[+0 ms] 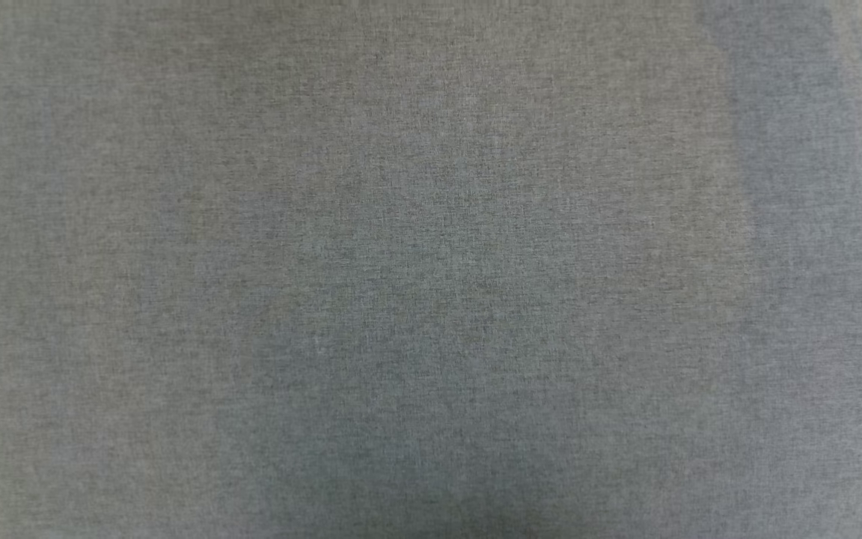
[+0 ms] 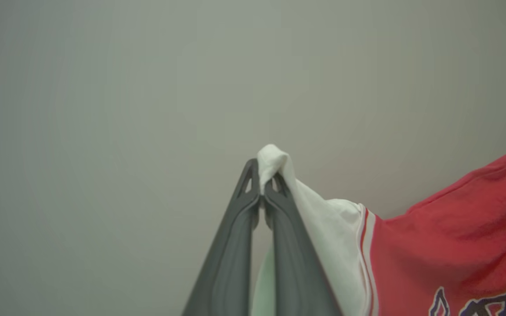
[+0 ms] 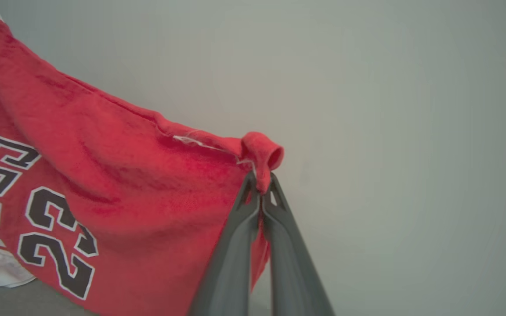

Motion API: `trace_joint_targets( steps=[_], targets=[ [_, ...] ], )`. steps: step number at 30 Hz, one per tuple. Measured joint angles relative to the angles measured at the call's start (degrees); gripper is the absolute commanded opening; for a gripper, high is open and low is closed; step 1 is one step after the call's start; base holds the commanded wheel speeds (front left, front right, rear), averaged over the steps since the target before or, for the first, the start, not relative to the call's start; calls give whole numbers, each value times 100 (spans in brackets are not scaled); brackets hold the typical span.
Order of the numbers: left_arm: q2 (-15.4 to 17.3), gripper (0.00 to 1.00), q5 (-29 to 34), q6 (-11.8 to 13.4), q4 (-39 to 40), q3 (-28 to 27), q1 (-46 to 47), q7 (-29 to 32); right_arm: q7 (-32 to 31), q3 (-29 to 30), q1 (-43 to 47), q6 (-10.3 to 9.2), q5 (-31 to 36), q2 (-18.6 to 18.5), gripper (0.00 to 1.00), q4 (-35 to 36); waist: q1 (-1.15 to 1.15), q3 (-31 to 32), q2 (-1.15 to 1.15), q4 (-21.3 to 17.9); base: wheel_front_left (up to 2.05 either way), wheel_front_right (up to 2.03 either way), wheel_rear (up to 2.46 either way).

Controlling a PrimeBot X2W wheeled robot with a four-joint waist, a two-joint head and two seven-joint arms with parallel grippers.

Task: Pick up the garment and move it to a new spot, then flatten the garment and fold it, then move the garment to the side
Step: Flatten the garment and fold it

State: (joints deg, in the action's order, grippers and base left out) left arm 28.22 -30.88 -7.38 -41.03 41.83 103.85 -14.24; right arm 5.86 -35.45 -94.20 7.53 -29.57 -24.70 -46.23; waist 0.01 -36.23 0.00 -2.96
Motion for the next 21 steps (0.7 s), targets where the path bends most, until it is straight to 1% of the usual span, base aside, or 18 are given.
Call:
trace_joint_targets(
  steps=[3, 7, 10, 13, 18, 21],
  targets=[
    [70, 0, -14, 0, 149, 27, -548, -38, 60, -343, 341, 0, -223, -70, 0, 34, 0, 126, 0, 22, 0, 0, 0],
    [218, 0, -43, 45, 701, -194, -1454, -42, 142, -710, 871, 0, -704, -225, 0, 215, 0, 336, 0, 61, 0, 0, 0],
    [330, 0, -23, 189, 1173, -366, -2302, -43, 146, -1059, 1396, 0, -1090, -408, 0, 449, -1, 528, 0, 94, 0, 0, 0],
    [445, 0, 11, 375, 1685, -550, -3310, -42, 194, -1371, 2025, 0, -1438, -671, 0, 721, -1, 770, 0, 134, 0, 0, 0],
    [648, 0, -15, 553, 2339, -699, -4837, -42, 293, -1769, 2991, 0, -1873, -1010, 0, 1194, -1, 1184, 0, 197, 0, 0, 0],
    [684, 0, -110, 775, 2716, -769, -5787, -42, 338, -1924, 3569, 0, -2113, -1217, 0, 1503, -1, 1446, 0, 233, 0, 0, 0]
  ],
)
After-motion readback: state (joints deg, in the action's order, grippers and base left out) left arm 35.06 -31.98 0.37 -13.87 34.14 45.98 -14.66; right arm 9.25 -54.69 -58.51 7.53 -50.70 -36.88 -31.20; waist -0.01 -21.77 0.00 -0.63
